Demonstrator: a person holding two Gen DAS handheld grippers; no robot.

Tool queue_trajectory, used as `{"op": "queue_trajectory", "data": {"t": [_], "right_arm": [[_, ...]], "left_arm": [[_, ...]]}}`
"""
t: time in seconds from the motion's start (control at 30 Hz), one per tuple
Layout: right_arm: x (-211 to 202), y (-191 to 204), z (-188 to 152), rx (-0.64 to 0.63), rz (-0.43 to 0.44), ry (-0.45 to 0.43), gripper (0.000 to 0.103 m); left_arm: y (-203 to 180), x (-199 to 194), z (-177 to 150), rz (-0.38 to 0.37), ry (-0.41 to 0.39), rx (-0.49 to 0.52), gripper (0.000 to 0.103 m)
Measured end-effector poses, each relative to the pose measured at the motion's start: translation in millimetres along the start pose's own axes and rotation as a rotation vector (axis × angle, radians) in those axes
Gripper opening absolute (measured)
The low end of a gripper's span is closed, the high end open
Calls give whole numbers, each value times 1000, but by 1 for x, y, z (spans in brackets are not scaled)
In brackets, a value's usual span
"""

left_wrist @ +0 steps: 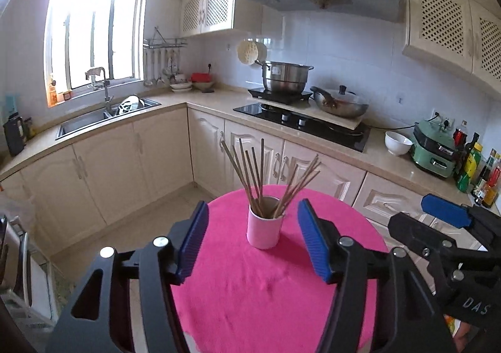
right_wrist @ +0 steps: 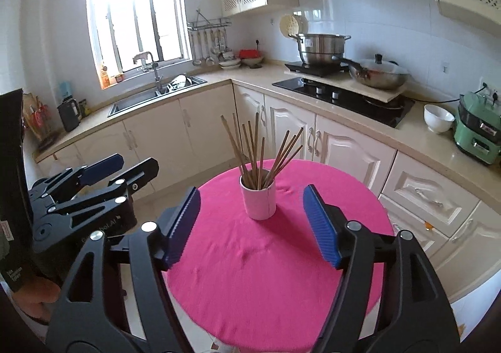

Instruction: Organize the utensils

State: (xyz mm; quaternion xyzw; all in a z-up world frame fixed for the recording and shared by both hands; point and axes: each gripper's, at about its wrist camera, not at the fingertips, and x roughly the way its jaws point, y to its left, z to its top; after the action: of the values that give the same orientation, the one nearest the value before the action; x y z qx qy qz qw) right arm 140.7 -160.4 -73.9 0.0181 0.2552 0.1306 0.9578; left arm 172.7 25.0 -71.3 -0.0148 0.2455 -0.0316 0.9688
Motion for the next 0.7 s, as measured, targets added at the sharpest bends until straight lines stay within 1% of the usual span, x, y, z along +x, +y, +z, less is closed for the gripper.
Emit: {"op": "queue_trajectory", "data": {"t": [0.13,0.2,0.3,0.4,0.63,0.7], "right_arm": [[-29,6,-6,3,-2,-13,71],[-40,10,-7,0,-2,-18,73],[-58,19,-11,-2,-13,-33,76],[-71,31,-14,-6,-16,-42,76],[-97,63,-21,21,-44,-74,77],[-107,73,-24,27,-52,-82,78]], "left_arm": [[-6,-34,-5,9,-6,14,62],[-5,-49,-5,19,-22,12,63],[2,-69,-6,18,-41,-12,70],[9,-87,-6,14,-52,-8,70],[24,-129,-9,5,-67,52,71],[31,-139,-8,-10,-71,55,71]]}}
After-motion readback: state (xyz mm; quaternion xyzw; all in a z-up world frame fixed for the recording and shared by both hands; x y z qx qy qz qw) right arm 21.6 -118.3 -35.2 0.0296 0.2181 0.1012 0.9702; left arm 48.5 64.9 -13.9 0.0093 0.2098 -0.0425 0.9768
